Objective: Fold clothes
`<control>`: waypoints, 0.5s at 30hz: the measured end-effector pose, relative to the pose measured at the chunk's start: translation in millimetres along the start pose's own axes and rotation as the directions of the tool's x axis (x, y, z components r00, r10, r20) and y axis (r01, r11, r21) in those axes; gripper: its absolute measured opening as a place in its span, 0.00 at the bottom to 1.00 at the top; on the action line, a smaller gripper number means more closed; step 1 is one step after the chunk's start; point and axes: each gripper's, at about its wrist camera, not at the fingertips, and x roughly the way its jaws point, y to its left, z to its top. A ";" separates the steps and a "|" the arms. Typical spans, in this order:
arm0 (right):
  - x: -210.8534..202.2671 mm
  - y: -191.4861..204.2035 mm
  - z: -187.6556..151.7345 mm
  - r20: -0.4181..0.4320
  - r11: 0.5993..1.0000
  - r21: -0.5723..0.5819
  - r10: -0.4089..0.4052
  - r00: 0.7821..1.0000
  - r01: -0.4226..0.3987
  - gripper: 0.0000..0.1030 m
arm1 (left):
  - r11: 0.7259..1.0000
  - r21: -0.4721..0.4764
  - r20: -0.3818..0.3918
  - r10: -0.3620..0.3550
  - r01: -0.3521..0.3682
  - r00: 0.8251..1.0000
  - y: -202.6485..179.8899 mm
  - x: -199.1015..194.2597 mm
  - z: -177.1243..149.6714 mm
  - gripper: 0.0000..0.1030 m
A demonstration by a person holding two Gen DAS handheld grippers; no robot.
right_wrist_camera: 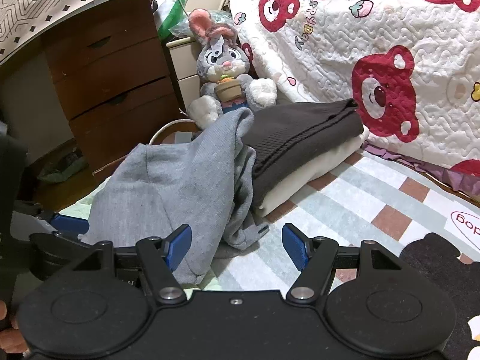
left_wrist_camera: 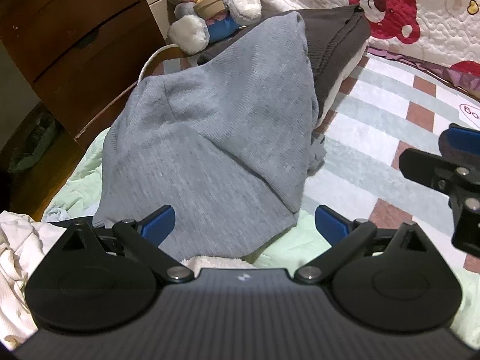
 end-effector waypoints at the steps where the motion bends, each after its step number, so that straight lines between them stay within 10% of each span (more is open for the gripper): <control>1: -0.4 0.2 -0.3 0.001 1.000 -0.002 0.000 1.000 0.000 0.69 | 1.000 -0.001 0.001 0.001 -0.001 1.000 0.0 -0.6 -0.2 0.98; 15: 1.8 1.0 -1.3 -0.007 1.000 -0.003 -0.009 1.000 0.009 0.69 | 1.000 -0.005 0.017 0.013 -0.013 1.000 2.8 -9.7 -1.8 0.98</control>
